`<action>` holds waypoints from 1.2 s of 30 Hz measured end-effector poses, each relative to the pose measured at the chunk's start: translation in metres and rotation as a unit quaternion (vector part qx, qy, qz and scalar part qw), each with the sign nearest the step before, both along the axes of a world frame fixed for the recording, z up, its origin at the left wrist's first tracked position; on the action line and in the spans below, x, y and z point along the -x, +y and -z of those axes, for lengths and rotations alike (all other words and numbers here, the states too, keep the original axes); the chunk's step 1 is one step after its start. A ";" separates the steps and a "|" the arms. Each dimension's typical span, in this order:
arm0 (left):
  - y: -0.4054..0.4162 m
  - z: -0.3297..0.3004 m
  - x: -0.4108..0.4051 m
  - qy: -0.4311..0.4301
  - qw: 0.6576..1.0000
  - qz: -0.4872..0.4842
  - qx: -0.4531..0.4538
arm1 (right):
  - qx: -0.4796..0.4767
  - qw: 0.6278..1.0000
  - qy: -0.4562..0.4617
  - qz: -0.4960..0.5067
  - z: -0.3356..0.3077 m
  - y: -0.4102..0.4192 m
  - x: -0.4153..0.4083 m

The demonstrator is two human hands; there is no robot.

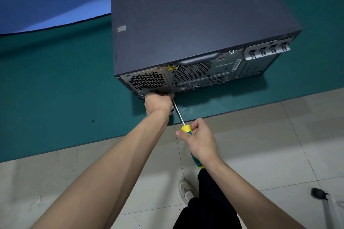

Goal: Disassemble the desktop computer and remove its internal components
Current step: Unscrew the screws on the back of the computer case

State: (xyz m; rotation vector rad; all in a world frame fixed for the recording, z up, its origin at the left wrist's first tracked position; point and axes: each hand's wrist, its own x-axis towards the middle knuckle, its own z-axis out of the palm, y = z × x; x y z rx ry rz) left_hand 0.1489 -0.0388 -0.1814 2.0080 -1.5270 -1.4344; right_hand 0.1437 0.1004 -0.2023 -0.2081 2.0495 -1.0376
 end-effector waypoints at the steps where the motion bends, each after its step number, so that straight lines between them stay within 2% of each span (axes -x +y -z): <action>1: 0.000 0.001 0.000 -0.003 1.000 0.003 0.002 | -0.006 1.000 0.011 -0.005 0.001 0.000 0.001; 12: 0.000 0.000 0.000 0.039 0.998 -0.034 -0.038 | -0.089 0.977 0.161 -0.108 -0.002 0.008 0.023; 16: 0.002 -0.005 -0.002 0.062 0.996 -0.042 -0.052 | -0.098 0.972 0.175 -0.120 -0.004 0.010 0.023; 21: 0.001 -0.019 -0.012 0.069 0.996 0.004 -0.052 | -0.091 0.974 0.183 -0.095 -0.016 0.013 0.032; 24: 0.004 -0.036 -0.023 0.067 0.994 0.090 -0.007 | -0.075 0.971 0.195 -0.119 -0.031 0.010 0.039; 26: 0.008 -0.049 -0.031 0.053 0.976 0.202 0.065 | -0.039 0.974 0.182 -0.128 -0.045 0.005 0.042; 29: 0.018 -0.077 -0.040 0.046 0.928 0.334 0.158 | 0.051 0.982 0.157 -0.089 -0.074 -0.006 0.042; 31: 0.021 -0.100 -0.042 0.039 0.898 0.375 0.225 | 0.117 0.981 0.140 -0.060 -0.100 -0.013 0.043; 36: 0.017 -0.172 -0.043 0.069 0.838 0.409 0.354 | 0.261 0.963 0.072 -0.009 -0.172 -0.018 0.049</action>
